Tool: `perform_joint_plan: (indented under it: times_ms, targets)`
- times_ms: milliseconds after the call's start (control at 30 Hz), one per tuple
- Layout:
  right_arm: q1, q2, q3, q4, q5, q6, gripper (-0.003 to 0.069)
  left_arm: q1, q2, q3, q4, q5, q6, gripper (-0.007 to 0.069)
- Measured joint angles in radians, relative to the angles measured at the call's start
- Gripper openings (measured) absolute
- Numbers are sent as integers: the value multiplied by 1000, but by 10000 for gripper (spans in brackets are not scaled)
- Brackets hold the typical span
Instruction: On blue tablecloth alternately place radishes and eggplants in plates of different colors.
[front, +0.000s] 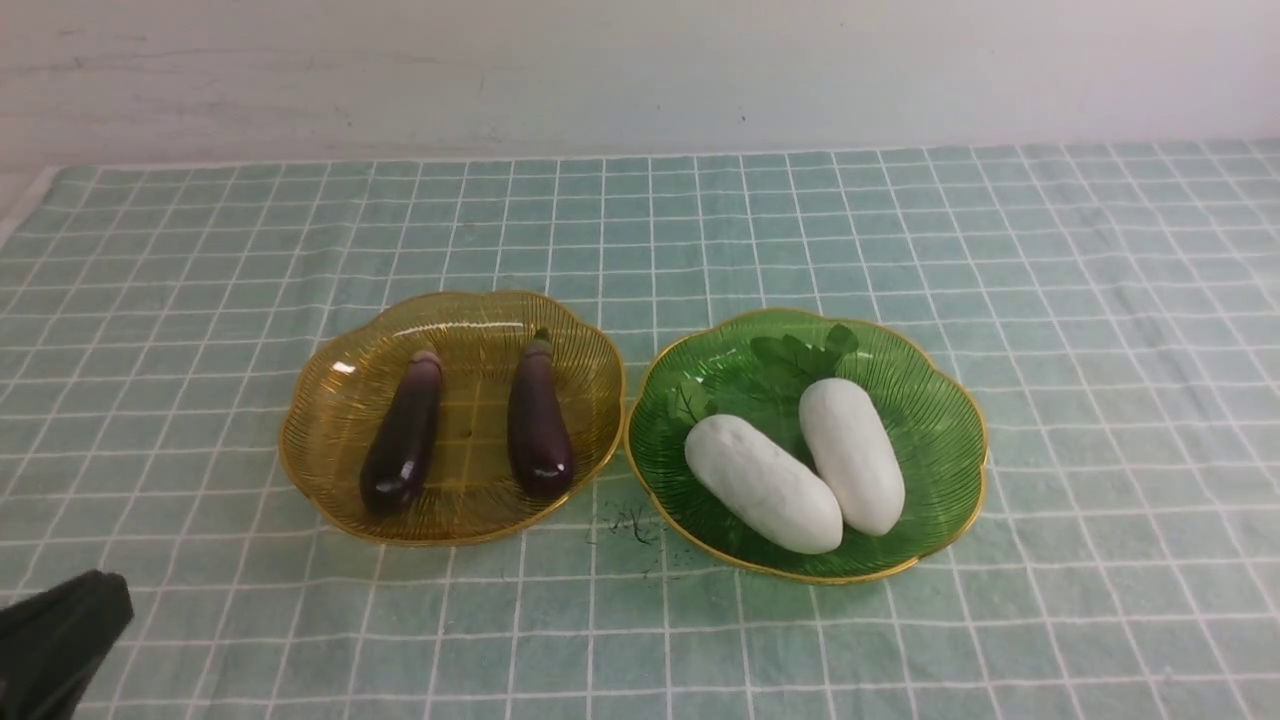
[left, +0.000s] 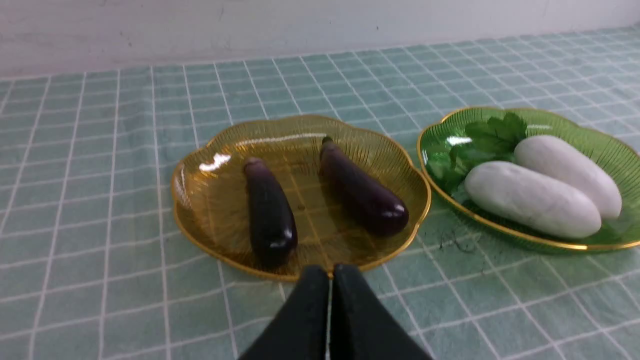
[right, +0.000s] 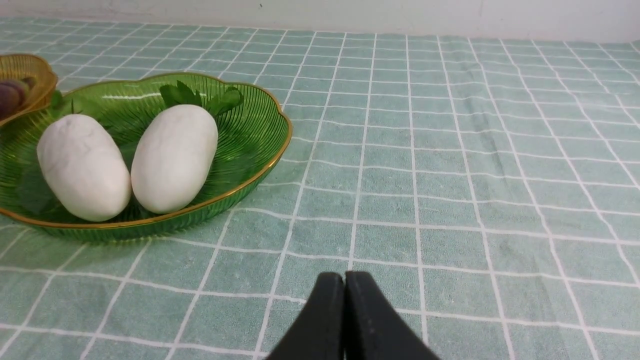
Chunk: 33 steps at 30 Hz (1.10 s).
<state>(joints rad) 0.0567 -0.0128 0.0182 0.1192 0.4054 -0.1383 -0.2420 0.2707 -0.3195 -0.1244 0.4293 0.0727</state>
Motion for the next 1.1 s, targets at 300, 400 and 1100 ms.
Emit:
perform_joint_plan:
  times_ms: [300, 400, 1100]
  targets:
    - [0, 0, 0, 0, 0, 0, -15, 0, 0, 67, 15, 12, 0, -8]
    - [0, 0, 0, 0, 0, 0, -15, 0, -64, 145, 27, -4, 0, -8]
    - [0, 0, 0, 0, 0, 0, -15, 151, -281, 347, 78, -48, 0, -8]
